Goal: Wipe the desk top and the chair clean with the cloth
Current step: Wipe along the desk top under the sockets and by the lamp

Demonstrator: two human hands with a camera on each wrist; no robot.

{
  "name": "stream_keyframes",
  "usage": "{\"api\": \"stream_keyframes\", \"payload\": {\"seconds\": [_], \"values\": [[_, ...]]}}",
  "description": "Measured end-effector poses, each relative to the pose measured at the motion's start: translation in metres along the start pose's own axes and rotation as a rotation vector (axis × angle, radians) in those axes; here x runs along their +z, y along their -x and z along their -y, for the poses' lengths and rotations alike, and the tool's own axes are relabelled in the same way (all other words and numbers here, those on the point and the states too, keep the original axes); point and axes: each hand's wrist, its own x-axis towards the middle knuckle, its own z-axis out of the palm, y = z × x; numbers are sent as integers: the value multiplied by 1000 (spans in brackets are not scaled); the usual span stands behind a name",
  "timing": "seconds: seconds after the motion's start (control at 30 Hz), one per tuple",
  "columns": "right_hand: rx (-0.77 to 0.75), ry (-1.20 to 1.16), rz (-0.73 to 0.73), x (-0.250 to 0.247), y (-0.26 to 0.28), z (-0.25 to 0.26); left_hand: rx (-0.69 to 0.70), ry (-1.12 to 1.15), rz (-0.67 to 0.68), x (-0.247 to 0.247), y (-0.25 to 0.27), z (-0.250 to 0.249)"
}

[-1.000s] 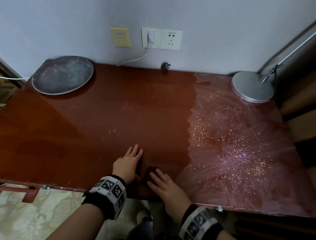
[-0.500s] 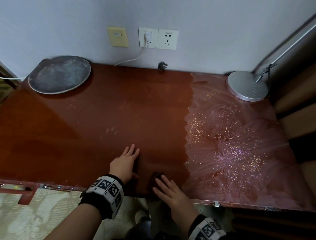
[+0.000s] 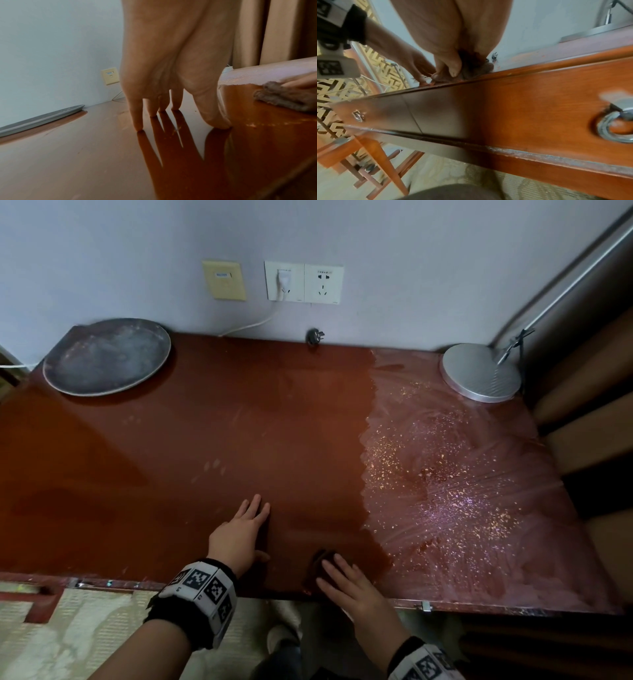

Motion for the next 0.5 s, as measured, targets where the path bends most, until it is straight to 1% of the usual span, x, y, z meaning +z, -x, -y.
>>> {"api": "stream_keyframes", "payload": {"seconds": [0.07,0.17,0.23,0.3,0.37,0.43,0.47,0.5], "values": [[55,38,9,-18,9,-17,-1,-4,3,-1,1,-1],[209,30,29,-42,23,-44,-5,-2,8,-3,1,-2],[287,14,75,-43,23,-43,-9,-14,14,-4,0,-3],[237,-20,109,-31,24,-29,-25,-42,36,-5,1,-7],[87,-34,155,-22,29,-19,-45,-100,57,-8,2,-13],[-25,-27,201,-33,33,-34,-42,-147,84,-14,1,-21],[-27,-25,208,-42,33,-48,-31,-158,91,-17,-1,-25],[4,-20,210,-50,33,-64,-17,-160,93,-20,-3,-29]]}}
